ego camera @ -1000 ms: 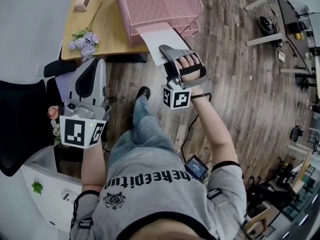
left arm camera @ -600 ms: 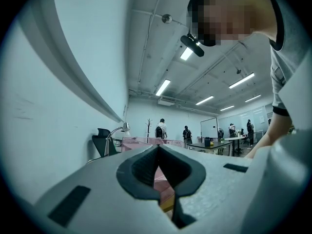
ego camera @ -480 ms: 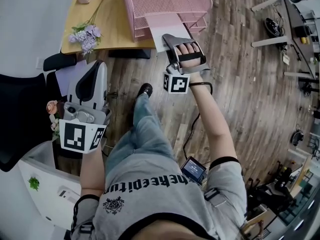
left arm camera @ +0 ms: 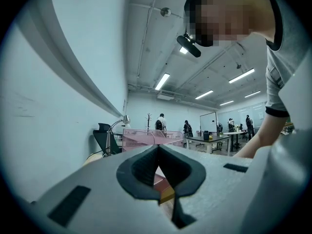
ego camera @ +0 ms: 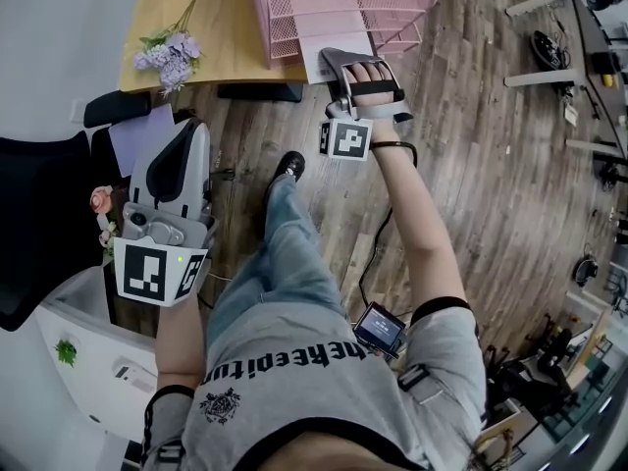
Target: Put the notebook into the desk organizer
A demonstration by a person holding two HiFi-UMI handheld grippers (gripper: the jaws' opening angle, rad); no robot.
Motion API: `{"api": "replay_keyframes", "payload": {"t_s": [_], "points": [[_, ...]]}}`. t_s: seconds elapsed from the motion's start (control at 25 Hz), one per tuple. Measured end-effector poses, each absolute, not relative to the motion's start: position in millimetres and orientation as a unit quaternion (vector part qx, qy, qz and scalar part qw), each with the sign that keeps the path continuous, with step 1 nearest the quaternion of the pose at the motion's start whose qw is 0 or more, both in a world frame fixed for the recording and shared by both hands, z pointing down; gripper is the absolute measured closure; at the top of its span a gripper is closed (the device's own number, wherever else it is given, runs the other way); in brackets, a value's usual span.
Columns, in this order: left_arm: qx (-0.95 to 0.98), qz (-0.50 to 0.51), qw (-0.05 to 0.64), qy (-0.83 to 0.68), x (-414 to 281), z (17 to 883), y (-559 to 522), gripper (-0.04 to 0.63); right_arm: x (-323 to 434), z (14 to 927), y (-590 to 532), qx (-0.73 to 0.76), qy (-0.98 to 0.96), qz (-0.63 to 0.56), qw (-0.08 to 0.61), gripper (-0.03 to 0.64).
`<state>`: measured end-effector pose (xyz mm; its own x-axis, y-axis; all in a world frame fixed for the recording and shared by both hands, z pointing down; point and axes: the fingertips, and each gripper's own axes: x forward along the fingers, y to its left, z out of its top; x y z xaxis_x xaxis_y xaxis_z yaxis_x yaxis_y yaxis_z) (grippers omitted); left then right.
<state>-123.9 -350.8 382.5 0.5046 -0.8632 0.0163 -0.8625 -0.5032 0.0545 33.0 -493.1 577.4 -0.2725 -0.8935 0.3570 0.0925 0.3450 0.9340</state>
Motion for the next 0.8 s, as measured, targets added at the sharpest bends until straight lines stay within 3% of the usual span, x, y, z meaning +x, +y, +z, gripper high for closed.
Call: {"api": "replay_keyframes", "payload": {"t_s": [0.44,0.8], "points": [[0.864,-0.006,0.032,-0.502,-130.2,385.4,-355.7,0.592,31.5,595.7,-487.1,0.291,-0.661,-0.444,0.531,0.520],[0.866,-0.008,0.035,-0.498,-126.5,386.3,-359.7,0.592,29.8,591.0,-455.1,0.284,-0.692,-0.436,0.500,0.522]]}}
